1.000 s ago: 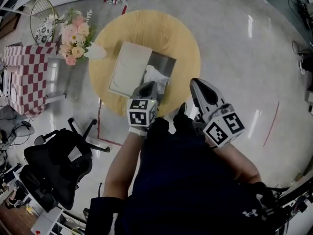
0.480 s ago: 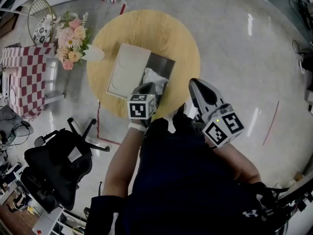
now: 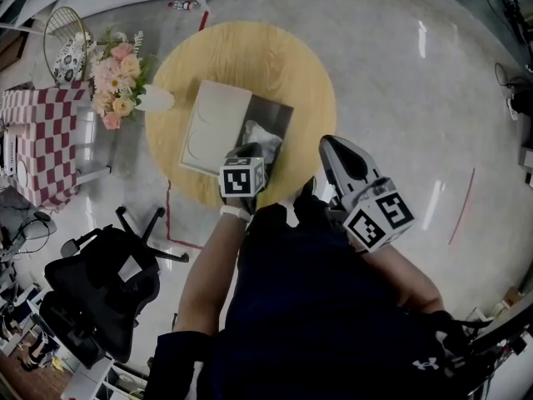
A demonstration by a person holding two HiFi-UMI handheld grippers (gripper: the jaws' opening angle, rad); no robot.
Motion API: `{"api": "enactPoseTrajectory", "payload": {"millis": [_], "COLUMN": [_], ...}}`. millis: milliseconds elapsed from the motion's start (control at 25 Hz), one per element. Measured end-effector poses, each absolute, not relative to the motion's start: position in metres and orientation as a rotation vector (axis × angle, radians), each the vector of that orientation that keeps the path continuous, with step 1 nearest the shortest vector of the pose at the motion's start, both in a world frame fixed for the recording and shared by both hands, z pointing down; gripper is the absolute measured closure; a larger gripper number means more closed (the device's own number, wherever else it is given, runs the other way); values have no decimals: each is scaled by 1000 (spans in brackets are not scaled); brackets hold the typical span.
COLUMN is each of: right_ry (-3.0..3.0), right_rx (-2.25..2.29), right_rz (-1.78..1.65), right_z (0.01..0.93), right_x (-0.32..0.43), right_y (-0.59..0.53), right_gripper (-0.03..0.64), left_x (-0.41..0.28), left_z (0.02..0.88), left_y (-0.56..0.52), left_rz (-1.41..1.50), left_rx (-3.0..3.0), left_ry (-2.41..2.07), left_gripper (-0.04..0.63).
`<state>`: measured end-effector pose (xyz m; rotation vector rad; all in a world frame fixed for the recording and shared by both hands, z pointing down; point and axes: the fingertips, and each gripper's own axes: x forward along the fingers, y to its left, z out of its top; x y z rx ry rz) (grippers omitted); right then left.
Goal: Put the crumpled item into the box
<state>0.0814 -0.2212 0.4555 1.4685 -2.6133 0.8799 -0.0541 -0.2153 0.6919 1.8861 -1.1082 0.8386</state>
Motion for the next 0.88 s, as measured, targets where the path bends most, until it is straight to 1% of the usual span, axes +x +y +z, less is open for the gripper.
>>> {"api": "enactPoseTrajectory", "payload": {"millis": [480,640,880], "right_ry": [-2611,-2620,-2638], "right_rx": [1487,1483,1466], "right_rz": [875,868,859], "right_z": [452,448,445], "right_x": [83,81,75], "right_y": [-215,-212,-208], "right_gripper": [612,612,612], "left_x": [-56,-55,-54], "left_z": [692,682,650], "left_y": [-217,-216,-219], "left_rz": [856,825,739], "left_rx": [1870,1886,1943], "left_ry": [-1144,-1156,-1188], "left_gripper": [577,503,497]}}
